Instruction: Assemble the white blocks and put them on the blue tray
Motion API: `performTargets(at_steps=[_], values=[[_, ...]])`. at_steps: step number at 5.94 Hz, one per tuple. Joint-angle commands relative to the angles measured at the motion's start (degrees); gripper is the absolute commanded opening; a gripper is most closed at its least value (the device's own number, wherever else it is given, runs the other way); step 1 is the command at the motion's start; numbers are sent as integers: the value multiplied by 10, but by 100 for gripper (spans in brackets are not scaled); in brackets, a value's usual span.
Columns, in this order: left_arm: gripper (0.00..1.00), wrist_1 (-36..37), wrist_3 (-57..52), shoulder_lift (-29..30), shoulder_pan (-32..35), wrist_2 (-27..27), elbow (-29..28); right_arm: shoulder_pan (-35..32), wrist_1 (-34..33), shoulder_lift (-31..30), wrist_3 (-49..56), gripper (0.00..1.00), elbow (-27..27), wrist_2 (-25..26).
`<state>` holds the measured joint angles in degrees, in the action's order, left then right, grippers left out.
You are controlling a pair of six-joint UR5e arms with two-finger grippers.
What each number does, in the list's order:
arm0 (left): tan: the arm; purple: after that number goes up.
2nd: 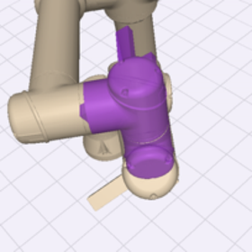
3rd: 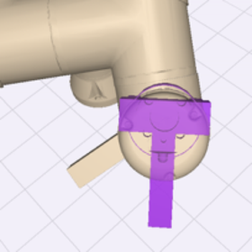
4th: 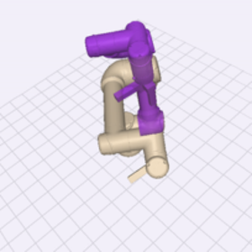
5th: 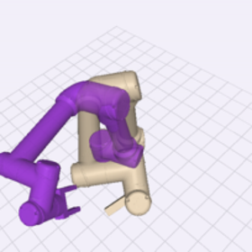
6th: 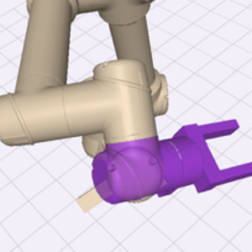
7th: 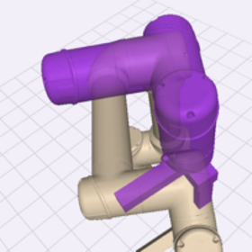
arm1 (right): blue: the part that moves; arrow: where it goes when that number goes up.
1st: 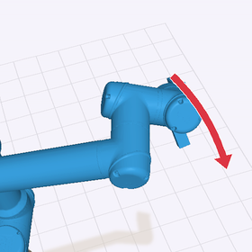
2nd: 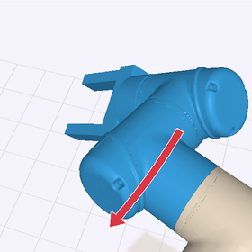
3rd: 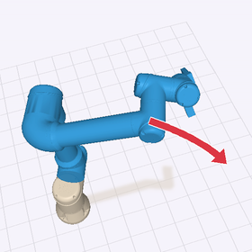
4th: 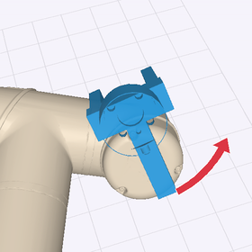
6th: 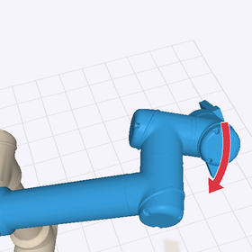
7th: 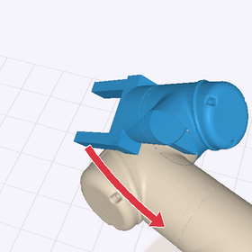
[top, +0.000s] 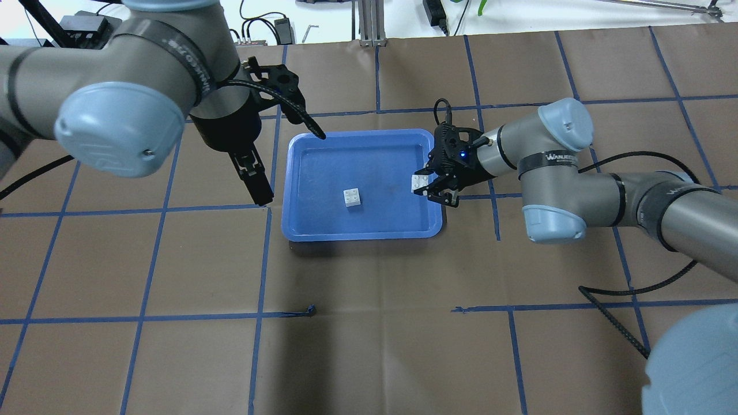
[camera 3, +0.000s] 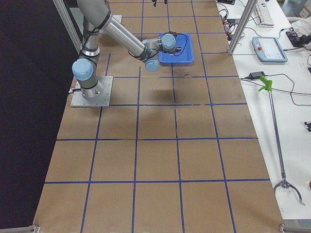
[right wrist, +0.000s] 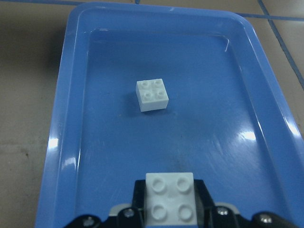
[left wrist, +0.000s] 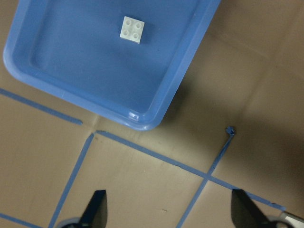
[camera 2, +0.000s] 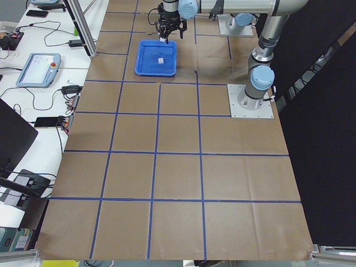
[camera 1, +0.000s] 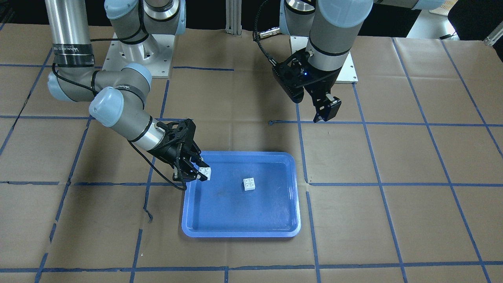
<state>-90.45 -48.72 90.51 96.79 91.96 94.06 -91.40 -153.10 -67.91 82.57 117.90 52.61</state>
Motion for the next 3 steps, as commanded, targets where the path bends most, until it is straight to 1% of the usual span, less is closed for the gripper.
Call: performTargets(at_steps=[1, 2, 3], values=[[92, -34, 177, -35, -46, -6, -7, -33, -32, 38, -18, 33, -11, 1], [92, -33, 331, -18, -47, -7, -33, -46, -32, 50, -19, 33, -17, 3], [94, -31, 460, -14, -46, -12, -50, -55, -32, 68, -38, 33, -41, 5]])
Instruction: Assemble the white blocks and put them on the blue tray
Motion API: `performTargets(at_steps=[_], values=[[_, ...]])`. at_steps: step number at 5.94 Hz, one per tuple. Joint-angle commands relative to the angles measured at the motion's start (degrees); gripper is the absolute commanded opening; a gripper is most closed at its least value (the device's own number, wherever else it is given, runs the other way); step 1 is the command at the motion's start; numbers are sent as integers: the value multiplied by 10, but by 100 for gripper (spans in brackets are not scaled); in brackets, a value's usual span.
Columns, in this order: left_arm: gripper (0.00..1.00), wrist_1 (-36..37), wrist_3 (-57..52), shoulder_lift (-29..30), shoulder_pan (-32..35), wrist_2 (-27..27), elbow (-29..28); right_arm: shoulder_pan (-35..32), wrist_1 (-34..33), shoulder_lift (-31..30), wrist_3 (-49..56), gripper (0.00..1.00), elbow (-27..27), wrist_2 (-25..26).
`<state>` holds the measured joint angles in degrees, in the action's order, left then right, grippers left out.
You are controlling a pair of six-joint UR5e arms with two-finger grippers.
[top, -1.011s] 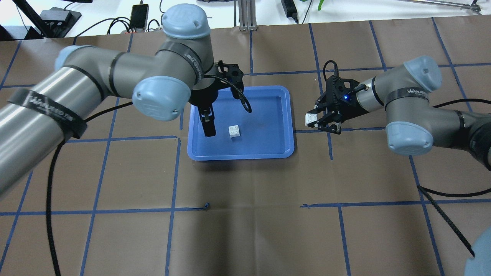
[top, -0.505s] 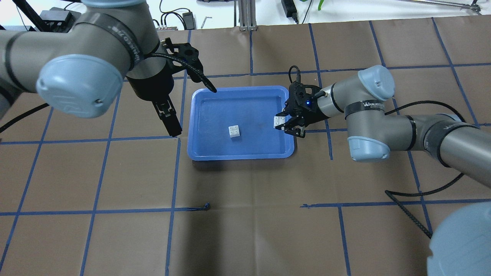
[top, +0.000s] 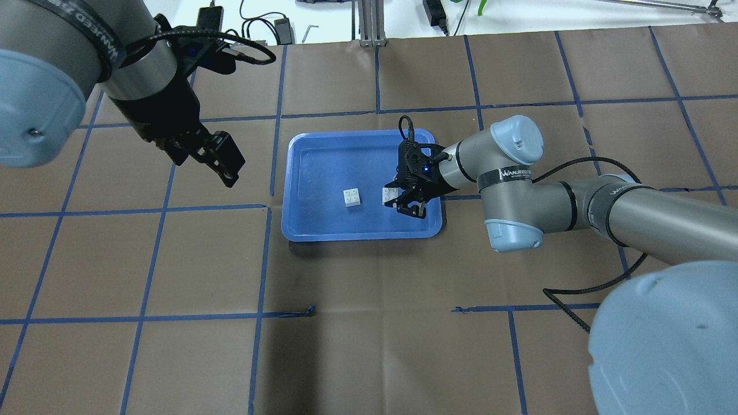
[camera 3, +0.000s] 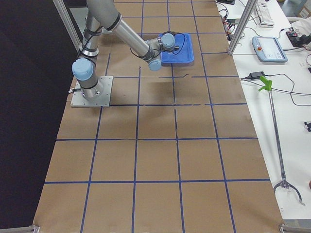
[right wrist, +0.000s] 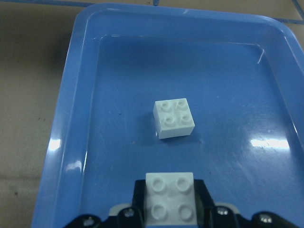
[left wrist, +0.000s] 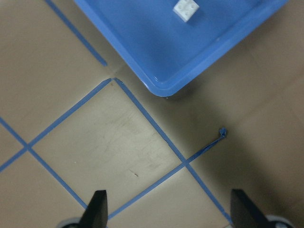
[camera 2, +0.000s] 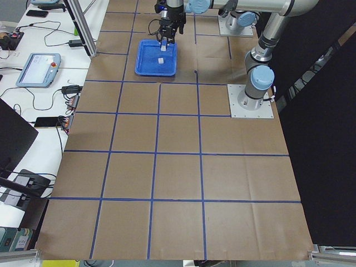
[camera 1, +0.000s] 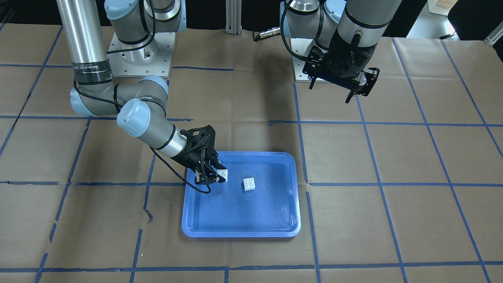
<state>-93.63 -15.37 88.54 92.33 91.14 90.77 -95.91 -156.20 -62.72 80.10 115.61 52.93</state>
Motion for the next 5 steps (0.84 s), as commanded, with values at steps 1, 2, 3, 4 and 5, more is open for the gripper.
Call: performTargets(at_steps=[1, 2, 3, 4, 5], values=[[98, 7, 193, 7, 0, -10, -22, -26, -8, 36, -34, 33, -40, 12], [99, 22, 215, 0, 3, -11, -27, -33, -9, 42, -47, 33, -44, 21], [99, 23, 221, 0, 7, -17, -30, -37, -9, 44, -58, 33, -45, 21], [99, 23, 227, -2, 4, -17, -30, -38, -16, 51, -85, 33, -56, 22], [99, 29, 225, 0, 3, -25, -37, -51, -21, 59, -89, 33, -60, 32]])
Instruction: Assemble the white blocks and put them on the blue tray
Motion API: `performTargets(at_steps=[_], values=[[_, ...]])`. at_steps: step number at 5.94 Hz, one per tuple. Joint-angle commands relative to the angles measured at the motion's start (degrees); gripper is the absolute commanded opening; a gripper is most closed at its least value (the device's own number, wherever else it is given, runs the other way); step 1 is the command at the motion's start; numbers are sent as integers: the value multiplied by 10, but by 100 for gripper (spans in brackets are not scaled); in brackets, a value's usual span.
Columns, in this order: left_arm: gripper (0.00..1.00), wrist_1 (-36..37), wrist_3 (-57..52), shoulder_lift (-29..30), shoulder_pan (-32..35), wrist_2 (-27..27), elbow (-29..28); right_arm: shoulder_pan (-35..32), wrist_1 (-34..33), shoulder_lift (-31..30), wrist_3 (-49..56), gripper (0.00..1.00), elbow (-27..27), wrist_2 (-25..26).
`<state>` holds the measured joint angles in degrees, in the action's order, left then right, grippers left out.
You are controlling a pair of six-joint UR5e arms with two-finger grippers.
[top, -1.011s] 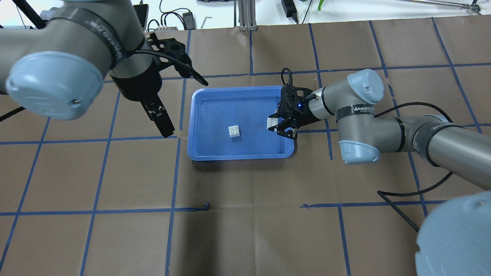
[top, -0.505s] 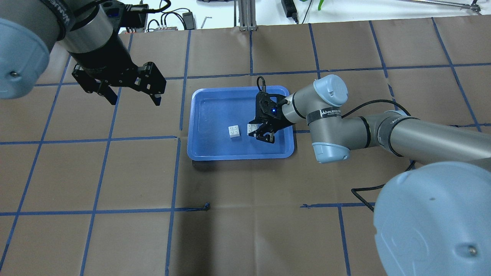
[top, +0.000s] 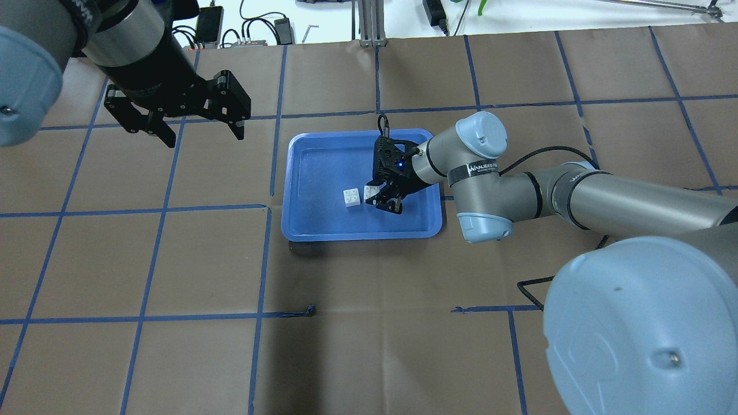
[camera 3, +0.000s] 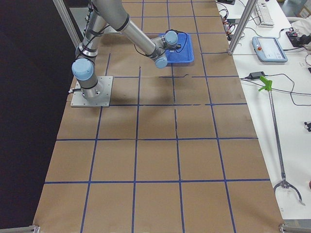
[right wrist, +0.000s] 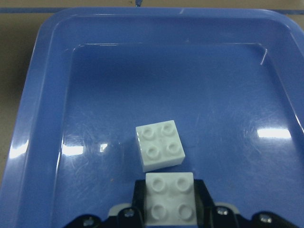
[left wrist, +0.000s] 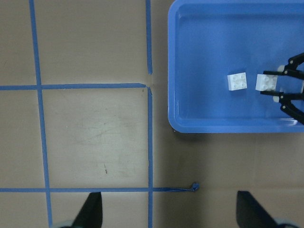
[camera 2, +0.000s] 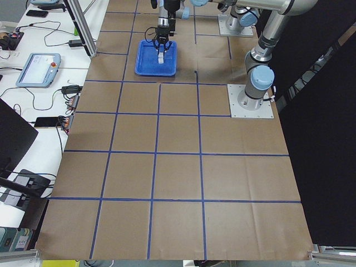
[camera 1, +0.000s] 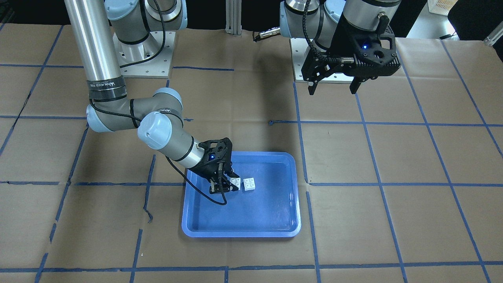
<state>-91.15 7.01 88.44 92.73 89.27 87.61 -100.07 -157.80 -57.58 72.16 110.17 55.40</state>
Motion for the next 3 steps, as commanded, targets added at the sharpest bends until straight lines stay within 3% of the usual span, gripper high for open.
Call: performTargets(at_steps=[1, 3], values=[[99, 4, -2, -3, -1, -1, 1, -14, -6, 8, -18, 33, -7, 15], [99, 4, -5, -8, 0, 0, 5, -16, -5, 7, -28, 33, -7, 16]])
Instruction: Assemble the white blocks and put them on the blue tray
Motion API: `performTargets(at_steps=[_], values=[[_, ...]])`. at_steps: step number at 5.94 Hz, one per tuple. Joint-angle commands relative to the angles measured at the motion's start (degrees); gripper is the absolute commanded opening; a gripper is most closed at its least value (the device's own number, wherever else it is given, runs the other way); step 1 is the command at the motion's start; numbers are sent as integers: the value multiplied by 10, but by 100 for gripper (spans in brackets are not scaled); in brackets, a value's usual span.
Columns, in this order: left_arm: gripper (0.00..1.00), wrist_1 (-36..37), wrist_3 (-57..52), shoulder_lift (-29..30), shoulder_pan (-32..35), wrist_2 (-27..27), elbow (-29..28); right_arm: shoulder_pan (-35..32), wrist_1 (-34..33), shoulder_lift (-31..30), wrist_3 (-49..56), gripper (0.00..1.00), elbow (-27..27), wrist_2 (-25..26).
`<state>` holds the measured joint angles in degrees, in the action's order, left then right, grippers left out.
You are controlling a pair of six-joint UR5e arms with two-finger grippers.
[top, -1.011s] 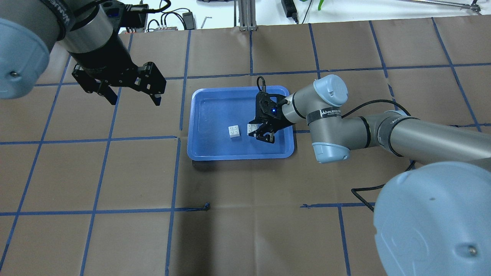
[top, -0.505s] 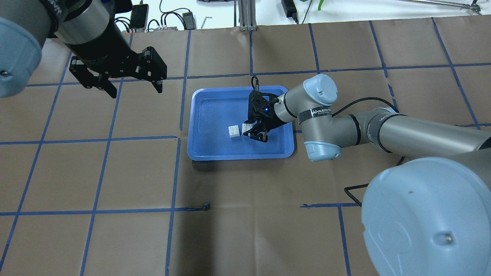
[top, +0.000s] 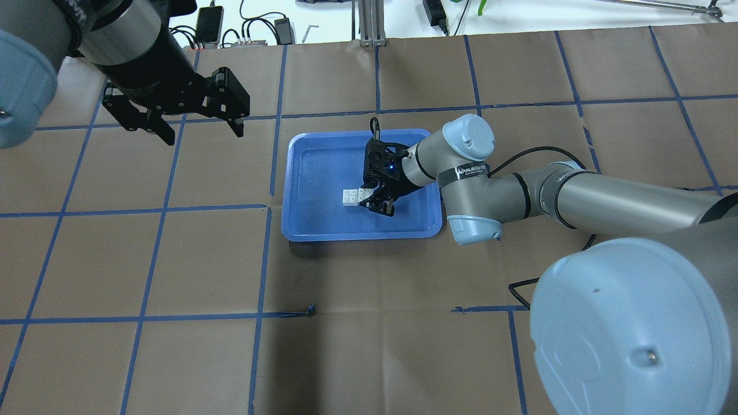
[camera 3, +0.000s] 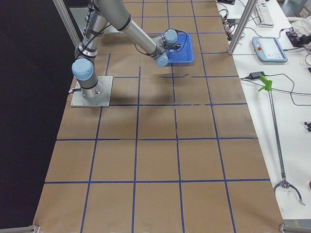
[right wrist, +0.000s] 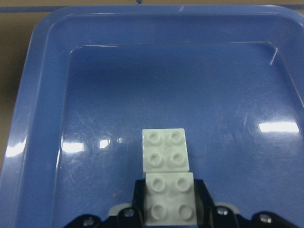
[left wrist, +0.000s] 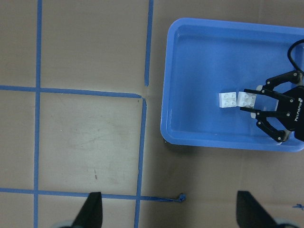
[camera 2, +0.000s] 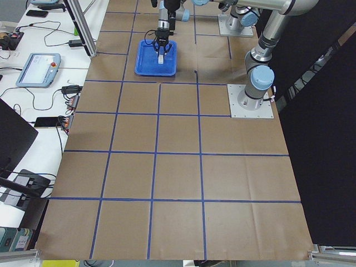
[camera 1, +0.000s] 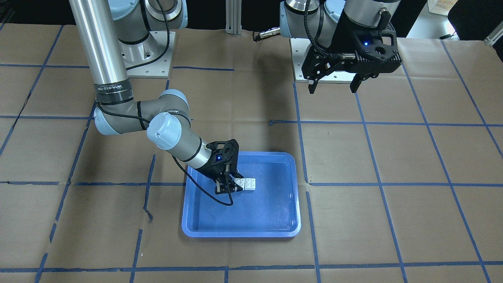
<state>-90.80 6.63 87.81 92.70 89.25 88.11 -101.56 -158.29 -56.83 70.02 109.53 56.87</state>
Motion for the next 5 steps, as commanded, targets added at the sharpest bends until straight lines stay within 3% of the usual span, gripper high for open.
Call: performTargets(at_steps=[1, 5], values=[[99, 1, -1, -1, 0, 0, 0, -7, -1, 0, -8, 33, 0, 2], [99, 1, -2, -3, 0, 1, 2, -7, 0, 1, -8, 34, 0, 2]])
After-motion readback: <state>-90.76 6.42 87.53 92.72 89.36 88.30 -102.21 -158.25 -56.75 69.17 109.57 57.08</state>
